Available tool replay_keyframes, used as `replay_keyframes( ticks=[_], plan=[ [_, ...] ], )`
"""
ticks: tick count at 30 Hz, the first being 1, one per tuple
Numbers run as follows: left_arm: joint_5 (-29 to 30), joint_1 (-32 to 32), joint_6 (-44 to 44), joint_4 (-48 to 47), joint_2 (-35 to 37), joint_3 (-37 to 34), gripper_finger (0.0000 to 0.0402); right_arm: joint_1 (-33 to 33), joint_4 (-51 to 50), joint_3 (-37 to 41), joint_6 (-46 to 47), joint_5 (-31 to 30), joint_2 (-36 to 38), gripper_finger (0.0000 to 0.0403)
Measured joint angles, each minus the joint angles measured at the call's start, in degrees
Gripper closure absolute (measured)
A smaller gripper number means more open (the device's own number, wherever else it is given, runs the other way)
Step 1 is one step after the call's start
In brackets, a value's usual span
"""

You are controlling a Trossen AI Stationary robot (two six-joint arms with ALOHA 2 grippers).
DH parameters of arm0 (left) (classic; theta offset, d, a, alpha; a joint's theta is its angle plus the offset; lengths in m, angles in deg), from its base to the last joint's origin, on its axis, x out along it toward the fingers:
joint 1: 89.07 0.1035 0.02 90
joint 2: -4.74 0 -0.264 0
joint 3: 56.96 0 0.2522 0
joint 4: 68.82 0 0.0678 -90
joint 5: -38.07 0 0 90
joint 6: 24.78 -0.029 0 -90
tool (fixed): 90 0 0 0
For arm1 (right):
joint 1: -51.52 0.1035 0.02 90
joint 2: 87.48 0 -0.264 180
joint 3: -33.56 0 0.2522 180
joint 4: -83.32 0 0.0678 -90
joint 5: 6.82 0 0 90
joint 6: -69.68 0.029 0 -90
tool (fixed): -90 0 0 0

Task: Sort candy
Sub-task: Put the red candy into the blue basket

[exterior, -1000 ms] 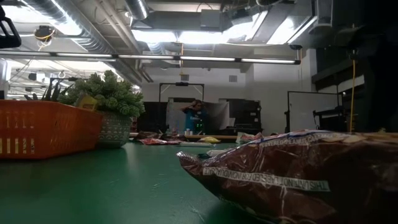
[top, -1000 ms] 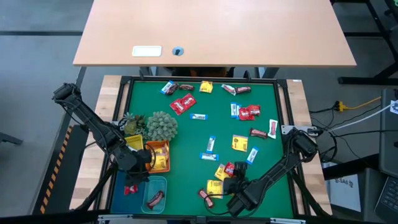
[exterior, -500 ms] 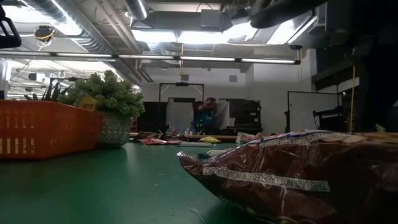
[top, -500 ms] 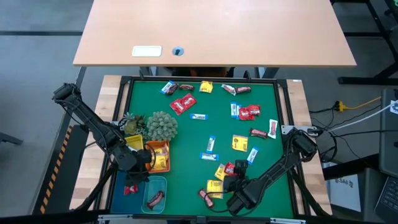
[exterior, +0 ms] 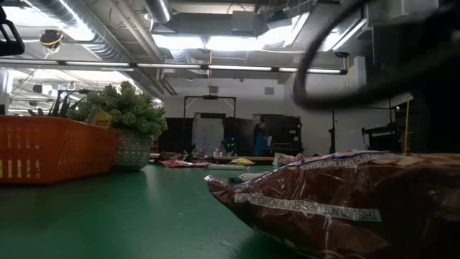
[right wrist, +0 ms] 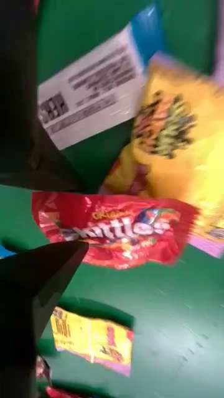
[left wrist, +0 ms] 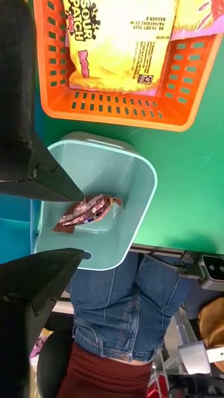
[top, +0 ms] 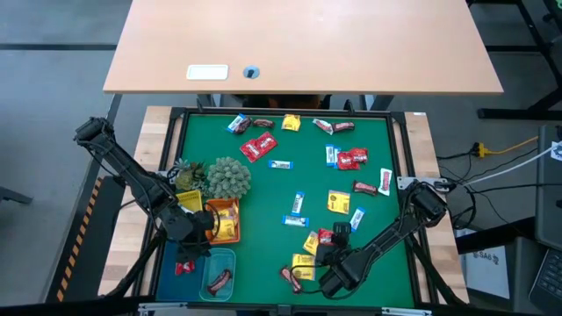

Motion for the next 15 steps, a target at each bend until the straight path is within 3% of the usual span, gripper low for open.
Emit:
replay_keyframes(
  ticks=[9, 15],
  plan=[
    [0.6, -0.01, 0.0, 0.17, 0.0, 0.0, 0.0276, -0.73, 0.54, 0.99, 0.0, -0.16, 0.0, 0.0387],
    [6.14, 0.0, -4.6, 0.39, 0.0, 0.0, 0.0276, -0.73, 0.22, 0.04, -0.08, -0.05, 0.0, 0.0361]
  ],
)
